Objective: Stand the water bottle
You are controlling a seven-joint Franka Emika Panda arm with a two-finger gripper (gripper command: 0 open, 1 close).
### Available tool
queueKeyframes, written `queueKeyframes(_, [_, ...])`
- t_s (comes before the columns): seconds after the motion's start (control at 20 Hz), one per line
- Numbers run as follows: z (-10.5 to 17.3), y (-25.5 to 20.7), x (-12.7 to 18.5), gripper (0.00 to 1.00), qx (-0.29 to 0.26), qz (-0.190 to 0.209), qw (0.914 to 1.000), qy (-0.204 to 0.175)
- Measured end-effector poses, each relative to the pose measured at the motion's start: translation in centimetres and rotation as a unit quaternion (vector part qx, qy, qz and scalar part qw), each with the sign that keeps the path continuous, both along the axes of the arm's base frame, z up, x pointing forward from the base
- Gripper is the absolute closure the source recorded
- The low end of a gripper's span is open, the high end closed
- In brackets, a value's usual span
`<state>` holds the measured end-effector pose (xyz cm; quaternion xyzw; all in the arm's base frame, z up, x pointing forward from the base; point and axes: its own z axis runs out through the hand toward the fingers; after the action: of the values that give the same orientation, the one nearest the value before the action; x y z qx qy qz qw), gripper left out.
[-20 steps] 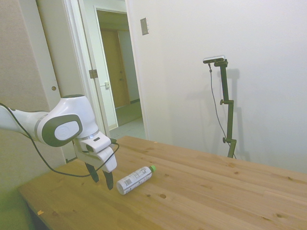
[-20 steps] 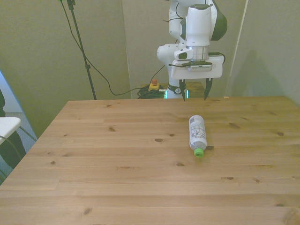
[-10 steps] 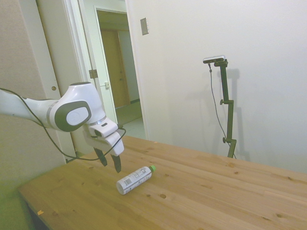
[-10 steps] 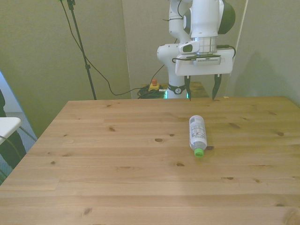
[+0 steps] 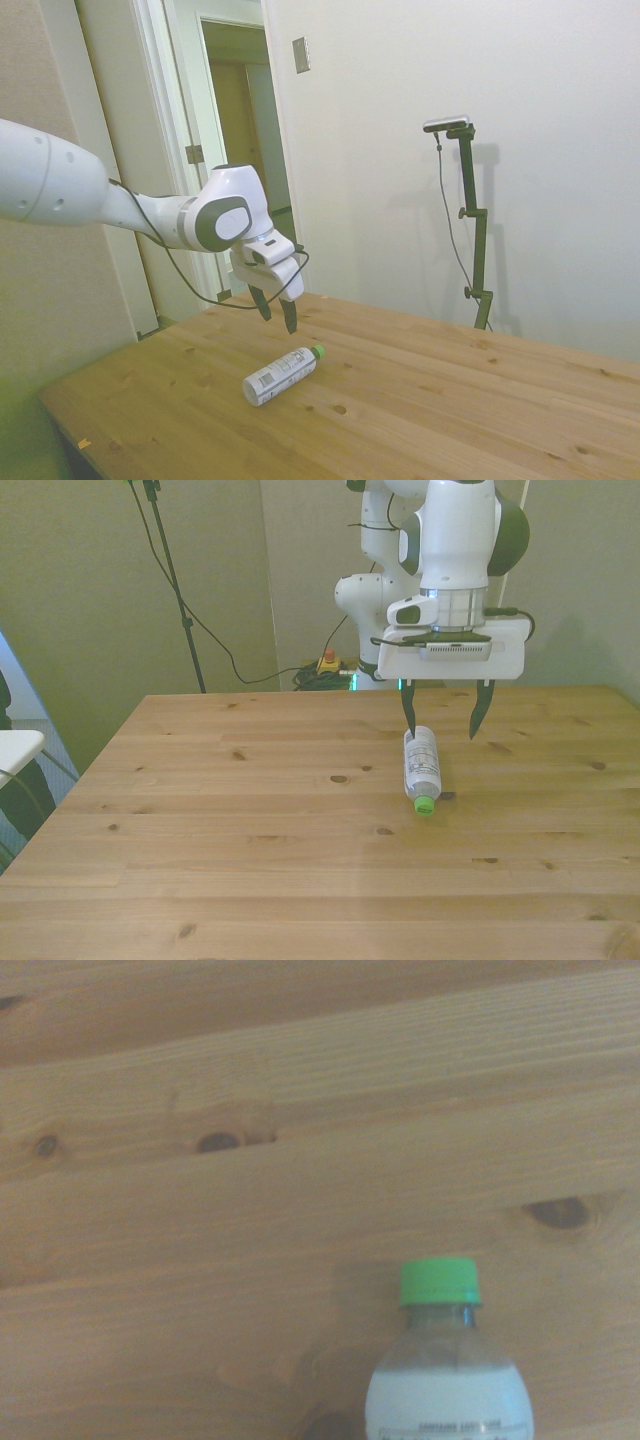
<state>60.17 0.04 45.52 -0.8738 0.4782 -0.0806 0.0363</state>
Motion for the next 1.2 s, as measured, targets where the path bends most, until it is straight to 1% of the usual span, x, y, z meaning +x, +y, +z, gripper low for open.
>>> queueKeyframes(0.2, [-1.8,-1.4,2.4,0.0,-0.006,-0.012,0.9998,0.012])
queueKeyframes(0.5, [-4.9,-2.6,5.1,0.0,-0.024,-0.023,0.9991,0.026])
queueKeyframes(0.7, [-7.1,-2.3,5.7,0.0,-0.029,-0.02,0.9986,0.04])
queueKeyframes(0.9, [-8.0,-1.9,5.9,0.0,-0.033,-0.019,0.9982,0.047])
queueKeyframes(0.95, [-8.2,-1.9,5.9,1.0,-0.035,-0.019,0.998,0.048])
queueKeyframes(1.2, [-8.8,-2.0,5.9,1.0,-0.039,-0.02,0.9977,0.053])
